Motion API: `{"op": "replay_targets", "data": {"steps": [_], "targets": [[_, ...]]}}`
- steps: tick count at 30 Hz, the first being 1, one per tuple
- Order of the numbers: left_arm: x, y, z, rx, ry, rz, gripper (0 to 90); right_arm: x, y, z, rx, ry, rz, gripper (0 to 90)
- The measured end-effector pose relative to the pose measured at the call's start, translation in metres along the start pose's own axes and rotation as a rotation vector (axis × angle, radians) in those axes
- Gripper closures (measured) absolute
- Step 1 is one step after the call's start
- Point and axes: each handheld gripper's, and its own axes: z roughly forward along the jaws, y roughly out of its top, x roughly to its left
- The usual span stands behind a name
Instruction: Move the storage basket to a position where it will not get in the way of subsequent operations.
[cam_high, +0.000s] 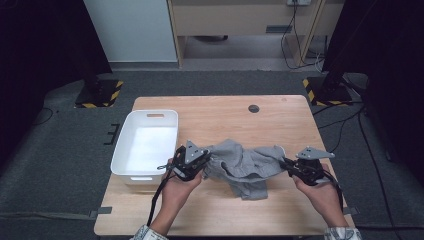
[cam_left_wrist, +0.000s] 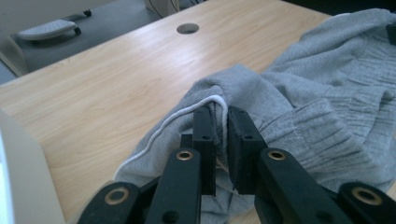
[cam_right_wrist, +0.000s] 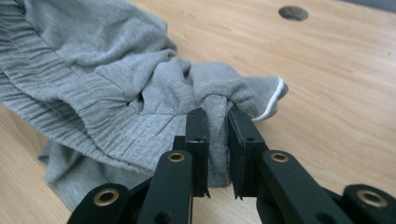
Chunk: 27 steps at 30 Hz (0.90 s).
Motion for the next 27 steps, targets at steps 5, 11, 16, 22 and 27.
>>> {"op": "replay_targets", "data": {"steps": [5,11,16,22,27], "targets": [[0.008,-0.002,0.016,0.055,0.039,-0.005,82.3,0.001,0.007,-0.002,-0.024,0.004,0.011,79.4],[0.003,-0.019,0.052,0.17,0.097,0.043,82.2,0.005,0.003,0.019,0.029,-0.004,0.02,79.1],[0.006,-0.035,0.066,0.221,0.09,0.031,82.2,0.003,-0.007,0.032,0.062,-0.013,0.015,77.8],[-0.001,-0.045,0.073,0.257,0.05,0.02,82.3,-0.005,-0.015,0.03,0.081,-0.019,0.028,78.1],[-0.016,-0.041,0.091,0.248,-0.008,-0.022,82.4,-0.015,-0.019,0.024,0.088,-0.057,0.031,78.0]]}}
